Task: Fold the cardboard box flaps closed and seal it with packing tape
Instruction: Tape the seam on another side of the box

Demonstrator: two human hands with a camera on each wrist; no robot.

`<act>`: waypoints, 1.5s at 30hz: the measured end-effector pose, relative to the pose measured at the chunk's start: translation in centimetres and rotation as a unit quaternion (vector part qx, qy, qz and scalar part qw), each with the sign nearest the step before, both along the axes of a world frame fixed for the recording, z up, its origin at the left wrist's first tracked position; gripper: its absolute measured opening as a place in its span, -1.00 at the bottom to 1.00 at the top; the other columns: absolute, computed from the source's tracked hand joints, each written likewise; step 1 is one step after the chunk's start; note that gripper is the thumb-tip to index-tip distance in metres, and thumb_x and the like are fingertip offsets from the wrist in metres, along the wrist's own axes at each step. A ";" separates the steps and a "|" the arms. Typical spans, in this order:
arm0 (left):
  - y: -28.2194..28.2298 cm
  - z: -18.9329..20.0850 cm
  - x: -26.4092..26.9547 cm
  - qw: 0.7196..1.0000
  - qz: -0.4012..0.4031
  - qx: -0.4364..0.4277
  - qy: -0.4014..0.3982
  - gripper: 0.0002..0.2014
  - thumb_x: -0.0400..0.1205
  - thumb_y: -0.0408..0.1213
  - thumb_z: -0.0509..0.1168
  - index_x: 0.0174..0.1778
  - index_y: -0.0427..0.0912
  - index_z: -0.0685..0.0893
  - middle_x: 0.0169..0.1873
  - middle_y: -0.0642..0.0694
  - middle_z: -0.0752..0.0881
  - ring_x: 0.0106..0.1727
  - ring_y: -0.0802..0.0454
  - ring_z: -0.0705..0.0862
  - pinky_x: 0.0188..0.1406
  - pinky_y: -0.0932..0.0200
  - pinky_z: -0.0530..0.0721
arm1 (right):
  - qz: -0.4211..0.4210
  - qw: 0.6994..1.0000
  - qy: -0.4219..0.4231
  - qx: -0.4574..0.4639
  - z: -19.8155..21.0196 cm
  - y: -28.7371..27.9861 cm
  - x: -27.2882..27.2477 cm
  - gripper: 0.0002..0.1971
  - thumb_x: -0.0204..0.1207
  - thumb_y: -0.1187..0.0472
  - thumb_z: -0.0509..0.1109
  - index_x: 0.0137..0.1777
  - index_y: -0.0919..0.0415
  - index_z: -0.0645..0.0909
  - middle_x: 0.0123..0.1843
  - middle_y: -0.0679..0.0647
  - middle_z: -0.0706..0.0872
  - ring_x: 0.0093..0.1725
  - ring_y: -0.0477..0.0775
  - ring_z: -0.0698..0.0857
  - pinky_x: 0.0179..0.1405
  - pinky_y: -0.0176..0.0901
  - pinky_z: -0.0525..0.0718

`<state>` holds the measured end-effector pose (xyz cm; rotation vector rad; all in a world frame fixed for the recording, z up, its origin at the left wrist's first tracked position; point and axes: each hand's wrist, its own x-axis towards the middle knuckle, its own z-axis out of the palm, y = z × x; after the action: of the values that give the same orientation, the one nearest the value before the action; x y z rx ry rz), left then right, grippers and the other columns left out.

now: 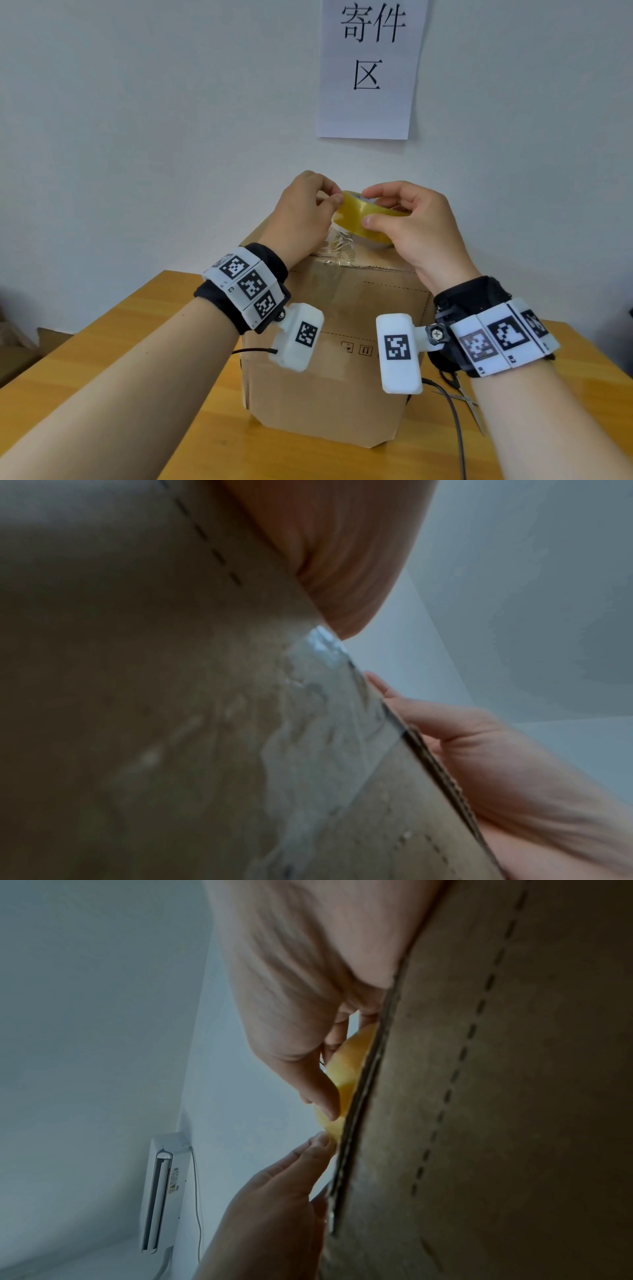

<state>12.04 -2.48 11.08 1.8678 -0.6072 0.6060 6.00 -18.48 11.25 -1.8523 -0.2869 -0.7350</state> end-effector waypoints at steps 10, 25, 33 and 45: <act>-0.1 0.2 -0.3 0.999 -0.011 0.031 -0.031 -0.88 0.77 -0.29 0.20 -0.08 -0.15 0.58 0.11 -0.02 0.53 0.00 -0.02 0.67 -0.11 -0.13 0.79 | 0.012 0.999 0.019 0.025 0.1 -0.1 0.2 -0.66 0.39 0.37 0.61 0.00 -0.12 0.77 -0.01 -0.07 0.79 0.04 -0.14 0.75 -0.22 -0.43 0.61; -0.1 0.7 -0.8 0.995 0.004 -0.086 0.041 -0.93 0.73 -0.22 0.25 -0.01 -0.04 0.65 0.06 0.00 0.71 0.07 0.00 0.73 0.11 -0.06 0.75 | 0.010 0.998 0.006 0.066 0.1 -0.2 0.3 -0.70 0.43 0.39 0.58 -0.06 -0.09 0.77 0.01 -0.10 0.82 0.06 -0.17 0.76 -0.03 -0.28 0.71; 0.1 0.7 -1.2 0.998 0.014 -0.057 0.032 -0.76 0.59 -0.13 0.48 0.16 -0.02 0.79 0.00 0.12 0.78 0.01 0.25 0.76 0.09 0.27 0.70 | 0.012 0.999 0.011 0.048 0.0 -0.2 0.2 -0.71 0.43 0.36 0.59 -0.03 -0.09 0.78 0.02 -0.14 0.81 0.07 -0.22 0.75 -0.02 -0.29 0.72; 0.0 0.4 -0.6 0.998 0.018 -0.052 -0.002 -0.92 0.65 -0.17 0.42 -0.16 0.00 0.73 0.11 -0.02 0.62 0.02 0.11 0.73 0.14 0.06 0.74 | 0.000 0.999 -0.008 0.049 0.1 0.0 0.1 -0.78 0.46 0.32 0.56 -0.10 -0.08 0.81 -0.03 -0.08 0.82 0.06 -0.05 0.76 0.10 -0.06 0.77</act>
<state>11.41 -2.50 11.49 1.7844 -0.5347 0.6531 6.05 -18.49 11.31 -1.7535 -0.2570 -0.7517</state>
